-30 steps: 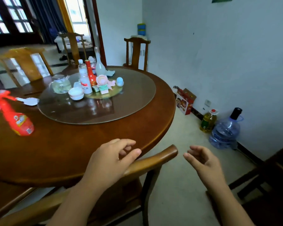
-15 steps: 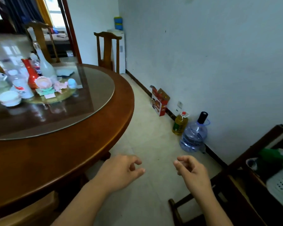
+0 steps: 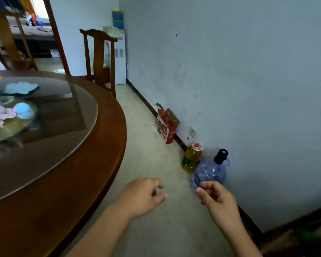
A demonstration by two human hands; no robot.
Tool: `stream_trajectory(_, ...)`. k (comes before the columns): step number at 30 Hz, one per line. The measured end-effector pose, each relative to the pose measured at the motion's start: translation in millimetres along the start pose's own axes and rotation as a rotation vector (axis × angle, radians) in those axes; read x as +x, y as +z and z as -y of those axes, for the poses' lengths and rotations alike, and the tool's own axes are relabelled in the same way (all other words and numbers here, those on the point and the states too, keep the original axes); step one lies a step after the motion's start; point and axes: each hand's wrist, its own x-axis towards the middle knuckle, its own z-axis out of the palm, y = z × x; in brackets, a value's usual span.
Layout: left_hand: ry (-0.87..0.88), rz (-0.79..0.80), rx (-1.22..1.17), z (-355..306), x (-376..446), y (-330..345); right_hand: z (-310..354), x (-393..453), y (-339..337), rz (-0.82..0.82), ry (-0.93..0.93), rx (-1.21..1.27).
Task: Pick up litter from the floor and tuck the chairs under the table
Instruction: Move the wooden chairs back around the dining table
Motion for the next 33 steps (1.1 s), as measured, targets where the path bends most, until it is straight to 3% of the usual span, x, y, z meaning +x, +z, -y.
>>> stream_trajectory(5,0.037,0.025,-0.019,-0.2,94.1,-15.5,2.1,93.9,-1.7,-0.034,0.010,0.009)
stream_trajectory(12,-0.095,0.020,0.014,52.2,237.2,-59.2,-6.1,264.9,27.7,0.030,0.023,-0.039)
stream_trajectory(19,-0.277,-0.098,0.033,94.2,378.1,-139.6,42.3,464.5,79.9,0.243,-0.095,-0.143)
stream_trajectory(25,-0.416,-0.190,-0.038,134.4,448.0,-184.6,87.1,589.2,154.2,0.469,-0.233,-0.246)
stream_trajectory(29,-0.494,-0.245,-0.089,177.4,499.5,-213.1,109.8,666.5,206.7,0.536,-0.316,-0.272)
stream_trajectory(33,-0.504,-0.291,-0.124,222.5,579.0,-262.6,135.4,753.5,255.2,0.569,-0.276,-0.286)
